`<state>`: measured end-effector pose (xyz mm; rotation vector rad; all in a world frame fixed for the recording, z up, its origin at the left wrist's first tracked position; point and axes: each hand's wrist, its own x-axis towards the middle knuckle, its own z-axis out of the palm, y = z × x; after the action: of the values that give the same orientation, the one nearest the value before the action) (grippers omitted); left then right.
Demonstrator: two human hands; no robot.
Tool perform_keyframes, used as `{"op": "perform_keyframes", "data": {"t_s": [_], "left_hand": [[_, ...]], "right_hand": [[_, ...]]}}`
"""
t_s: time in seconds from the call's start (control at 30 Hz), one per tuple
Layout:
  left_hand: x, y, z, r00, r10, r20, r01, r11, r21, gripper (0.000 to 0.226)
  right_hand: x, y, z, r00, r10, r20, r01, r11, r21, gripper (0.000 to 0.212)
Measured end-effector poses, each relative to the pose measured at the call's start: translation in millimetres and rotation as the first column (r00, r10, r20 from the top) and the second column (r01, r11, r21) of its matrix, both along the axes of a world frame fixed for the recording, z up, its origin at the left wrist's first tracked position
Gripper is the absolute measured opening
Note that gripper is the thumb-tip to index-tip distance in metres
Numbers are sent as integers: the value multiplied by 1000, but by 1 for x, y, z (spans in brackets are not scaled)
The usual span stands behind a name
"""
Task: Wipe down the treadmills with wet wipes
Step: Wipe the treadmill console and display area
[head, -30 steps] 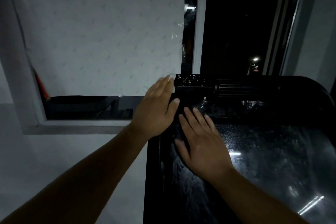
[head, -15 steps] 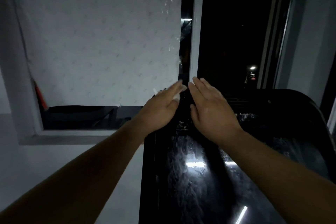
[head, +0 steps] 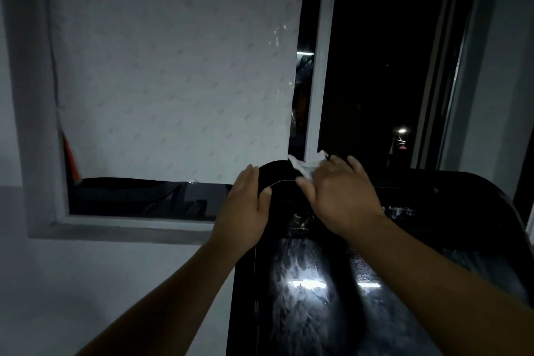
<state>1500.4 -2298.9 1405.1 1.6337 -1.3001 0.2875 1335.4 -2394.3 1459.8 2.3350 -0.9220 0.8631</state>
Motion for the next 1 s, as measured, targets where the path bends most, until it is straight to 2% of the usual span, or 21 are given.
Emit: {"op": "perform_keyframes", "data": {"t_s": [0.03, 0.1, 0.17, 0.27, 0.33, 0.4, 0.47, 0.5, 0.57, 0.67, 0.8, 0.83, 0.93, 1.0], "left_hand": [[-2, -1, -4, 1000, -6, 14, 7, 1000, -9, 61], [-5, -3, -10, 999, -14, 31, 15, 999, -31, 61], [-3, -5, -14, 999, -23, 36, 24, 999, -49, 60], [1, -7, -16, 998, -37, 41, 39, 998, -52, 61], [2, -8, -16, 998, -35, 53, 37, 998, -46, 61], [1, -8, -17, 997, -13, 71, 17, 999, -52, 61], [0, -9, -17, 997, -2, 77, 7, 998, -58, 61], [-1, -8, -16, 997, -10, 72, 14, 998, -57, 61], [0, -6, -16, 997, -44, 63, 48, 997, -53, 62], [4, -6, -17, 994, -69, 85, 73, 997, -36, 62], [1, -7, -17, 996, -22, 88, 27, 998, -51, 60], [1, -7, -17, 996, -22, 85, 26, 998, -50, 60], [2, -6, -17, 995, -50, 83, 54, 997, -55, 60], [2, -6, -16, 995, -47, 89, 52, 997, -50, 60]], "right_hand": [[6, -1, 7, 1000, -22, -1, 22, 999, 33, 73], [24, 2, 10, 999, 36, 38, -41, 989, 140, 68], [39, 5, -1, 990, 115, 80, -128, 975, 184, 82], [38, 14, -25, 978, 171, 119, -186, 973, 139, 83], [21, 15, -31, 978, 197, 63, -202, 976, 84, 78], [6, 5, -24, 993, 114, 1, -114, 993, 27, 78], [11, -4, -10, 1000, 1, -3, -1, 999, 52, 84], [22, -1, -6, 1000, 2, 18, -3, 997, 78, 85], [45, 16, -14, 994, 100, 52, -105, 989, 108, 86], [35, 30, -35, 977, 211, 22, -212, 976, 55, 76], [21, -1, -15, 999, 17, 49, -21, 997, 74, 81], [31, -1, -9, 998, 12, 66, -19, 995, 95, 82], [51, 18, -20, 985, 162, 63, -168, 981, 92, 80], [28, 24, -28, 978, 208, 17, -208, 975, 71, 75]]}}
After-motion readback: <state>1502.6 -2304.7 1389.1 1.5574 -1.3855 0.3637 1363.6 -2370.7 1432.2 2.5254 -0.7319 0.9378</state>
